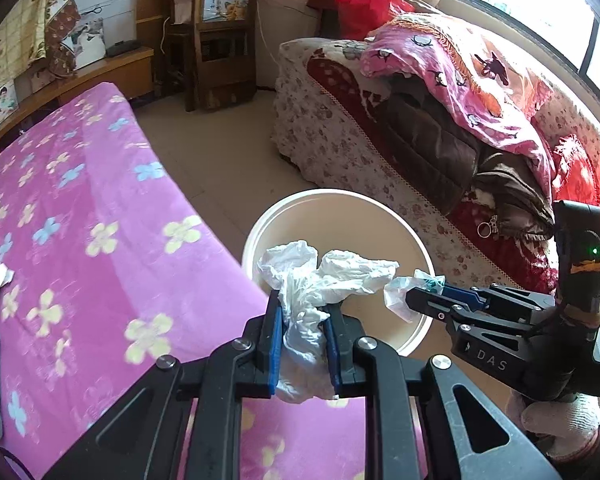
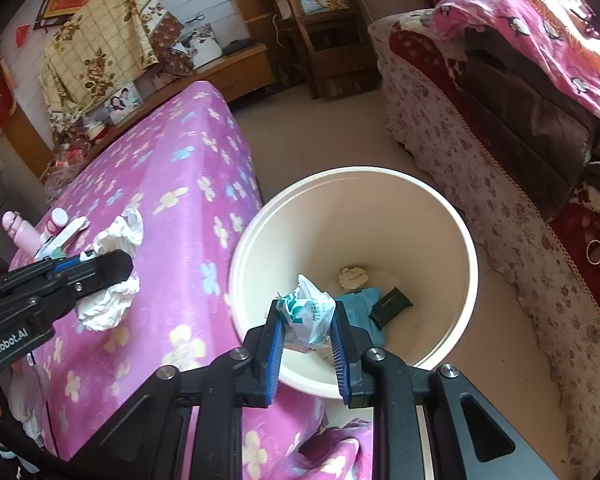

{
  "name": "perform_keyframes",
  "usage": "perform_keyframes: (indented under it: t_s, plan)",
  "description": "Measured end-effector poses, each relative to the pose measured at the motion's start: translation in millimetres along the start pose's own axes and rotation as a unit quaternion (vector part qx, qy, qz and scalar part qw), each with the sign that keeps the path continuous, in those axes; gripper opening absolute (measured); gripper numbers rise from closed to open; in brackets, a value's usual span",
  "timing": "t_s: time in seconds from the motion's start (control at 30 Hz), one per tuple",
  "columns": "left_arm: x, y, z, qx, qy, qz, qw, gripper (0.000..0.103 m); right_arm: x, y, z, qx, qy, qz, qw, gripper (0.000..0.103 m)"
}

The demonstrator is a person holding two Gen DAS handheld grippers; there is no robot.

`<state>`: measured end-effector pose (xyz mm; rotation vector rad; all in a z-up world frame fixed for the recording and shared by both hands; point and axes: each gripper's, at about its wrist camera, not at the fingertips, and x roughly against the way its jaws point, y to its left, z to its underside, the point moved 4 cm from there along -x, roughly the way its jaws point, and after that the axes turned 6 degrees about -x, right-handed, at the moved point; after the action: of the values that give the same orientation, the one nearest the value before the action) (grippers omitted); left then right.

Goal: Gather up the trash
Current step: 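Carry tissue and packet over the bucket and open both tools to drop them, then move both tools back toward the remaining items on the table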

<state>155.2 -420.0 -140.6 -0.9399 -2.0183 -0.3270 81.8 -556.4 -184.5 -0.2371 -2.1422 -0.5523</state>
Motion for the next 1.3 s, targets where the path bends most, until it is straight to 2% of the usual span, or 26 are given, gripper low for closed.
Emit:
perform_keyframes:
  t_s: [0.1,0.17,0.2,0.23,0.3,0.37,0.4,0.43,0.63,0.83,1.17,1.3]
  plan:
    - [-7,0,-5,0.005,-0.002,0.007,1.0,0.023,-4,-8,-6,-0.01,-0.007,0.006,1.0,0.027]
    - [-11,2,-6,0.009,-0.002,0.006,0.9999,0.041,-9,-13,-10,-0.015,-0.01,0.004,1.0,0.027]
    - [-11,4,-6,0.011,-0.004,0.006,0.9999,0.058,-11,-15,-12,-0.019,-0.012,0.005,1.0,0.027]
    - [-12,5,-7,0.014,-0.008,0.006,0.9998,0.068,-13,-18,-15,-0.025,-0.014,0.006,1.0,0.028]
    - [-12,9,-7,0.024,-0.01,0.013,0.9996,0.068,-18,-23,-17,-0.04,-0.009,-0.002,0.999,0.029]
    - [-13,14,-6,0.028,-0.008,0.007,0.9996,0.068,-21,-27,-18,-0.055,-0.005,-0.016,0.998,0.04]
    - [-13,17,-5,0.029,-0.008,0.005,0.9995,0.068,-21,-28,-18,-0.058,-0.006,-0.019,0.998,0.062]
    - [-13,19,-3,0.032,-0.006,0.004,0.9995,0.068,-21,-28,-18,-0.059,-0.01,-0.022,0.998,0.074]
    - [-6,30,4,0.038,-0.007,-0.01,0.9992,0.068,-18,-26,-13,-0.068,-0.013,-0.028,0.997,0.074]
    - [10,33,14,0.033,-0.015,-0.035,0.9987,0.068,-9,-12,-6,-0.048,-0.009,-0.023,0.999,0.074]
    - [52,52,36,0.045,-0.035,-0.082,0.995,0.068,28,42,5,0.016,-0.027,-0.003,1.0,0.074]
    - [69,62,47,0.051,-0.043,-0.1,0.9927,0.068,43,67,9,0.031,-0.037,-0.009,0.999,0.074]
